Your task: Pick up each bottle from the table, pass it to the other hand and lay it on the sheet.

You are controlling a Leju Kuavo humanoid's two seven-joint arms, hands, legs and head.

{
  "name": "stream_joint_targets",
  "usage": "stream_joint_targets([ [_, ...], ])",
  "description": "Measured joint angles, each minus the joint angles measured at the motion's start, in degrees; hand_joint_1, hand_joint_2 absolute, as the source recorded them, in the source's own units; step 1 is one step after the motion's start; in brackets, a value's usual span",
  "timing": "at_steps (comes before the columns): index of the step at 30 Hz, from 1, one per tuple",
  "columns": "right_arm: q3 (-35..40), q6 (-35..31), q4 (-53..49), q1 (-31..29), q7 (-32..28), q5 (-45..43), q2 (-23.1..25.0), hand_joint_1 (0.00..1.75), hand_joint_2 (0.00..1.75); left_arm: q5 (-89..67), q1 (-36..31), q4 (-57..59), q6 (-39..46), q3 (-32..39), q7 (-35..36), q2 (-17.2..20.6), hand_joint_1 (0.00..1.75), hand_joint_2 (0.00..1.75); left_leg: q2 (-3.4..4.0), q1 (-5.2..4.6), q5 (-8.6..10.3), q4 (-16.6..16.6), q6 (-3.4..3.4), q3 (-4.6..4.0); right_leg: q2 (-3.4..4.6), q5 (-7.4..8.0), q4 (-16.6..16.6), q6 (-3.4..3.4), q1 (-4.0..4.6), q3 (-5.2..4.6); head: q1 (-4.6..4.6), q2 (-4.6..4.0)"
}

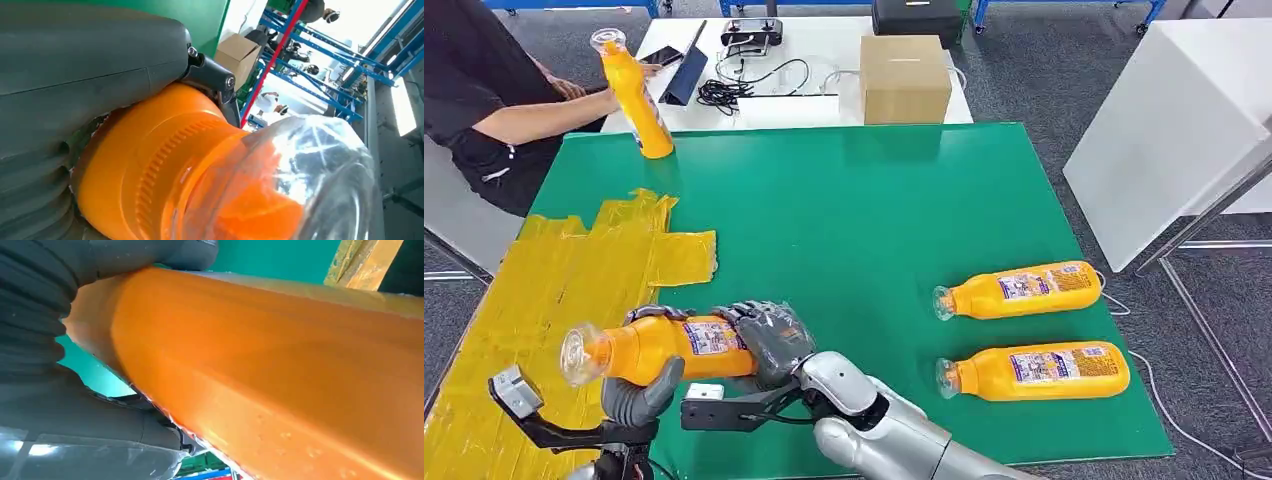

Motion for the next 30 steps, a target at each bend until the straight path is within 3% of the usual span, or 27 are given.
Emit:
stream_joint_targets([
  [12,0.0,0.0,0.0,0.0,0.3,-0.3,0.0,1.69,1.75,0.0,0.0,0.0,0.1,0.0,-0.1,0.0,1.75,1.75,0.0,0.0,0.0,0.0,0.0,0.0,0.0,0.0,0.0,0.0,0.0,0.0,0.0,0.0],
  [14,0.0,0.0,0.0,0.0,0.3,-0.3,0.0,0.0,1.75,0.1,0.0,0.0,0.1,0.0,-0.1,0.0,1.75,1.75,0.0,0.0,0.0,0.0,0.0,0.0,0.0,0.0,0.0,0.0,0.0,0.0,0.0,0.0],
  [15,0.0,0.0,0.0,0.0,0.3,-0.3,0.0,0.0,0.0,0.1,0.0,0.0,0.1,0.0,-0.1,0.0,1.75,1.75,0.0,0.0,0.0,0.0,0.0,0.0,0.0,0.0,0.0,0.0,0.0,0.0,-0.02,0.0],
  [19,0.0,-0.1,0.0,0.0,0.5,-0.3,-0.1,0.0,0.0,0.2,0.0,0.0,0.2,0.0,-0.1,0.0,1.75,1.75,0.0,0.0,0.0,0.0,0.0,0.0,0.0,0.0,0.0,0.0,0.0,0.0,-0.02,0.0],
  [22,0.0,-3.8,-0.7,1.3,0.7,1.9,-0.7,0.0,0.0,-1.9,-0.3,-0.8,2.8,0.0,-0.5,0.0,1.75,1.75,-0.03,0.0,0.0,0.0,0.0,0.0,-0.01,0.0,0.0,0.0,0.0,0.0,0.02,0.0],
  [23,-1.5,-8.7,-3.4,4.4,0.3,3.3,-2.4,0.0,0.0,-7.6,-0.9,-1.8,7.6,0.2,-2.5,0.1,1.75,1.75,-0.05,0.0,0.0,0.0,0.0,-0.02,-0.02,0.0,0.0,0.0,0.0,0.01,0.0,0.0],
  [24,-7.1,-17.7,-10.8,11.2,-2.4,6.2,-5.9,0.0,0.0,-19.6,-1.8,-4.0,17.6,1.8,-5.1,1.0,1.75,1.75,-0.09,-0.02,-0.01,0.0,0.0,-0.05,-0.04,0.0,0.0,0.0,0.0,-0.02,0.02,0.0],
  [25,-15.4,-19.9,-19.2,19.9,-3.4,9.9,-9.0,0.0,0.0,-40.5,-2.8,-6.7,32.5,4.2,-6.0,2.9,1.75,1.75,-0.08,-0.01,-0.02,0.0,0.01,-0.05,-0.04,0.0,0.0,0.0,0.0,-0.01,0.0,0.0],
  [30,-19.7,-19.4,-24.1,24.2,-3.4,11.0,-10.1,0.0,0.0,-56.6,-2.9,-7.5,39.5,4.9,-3.3,4.3,1.75,1.75,-0.04,0.0,-0.01,0.0,0.0,-0.03,-0.03,0.0,0.0,0.0,0.0,-0.01,0.0,0.0],
])
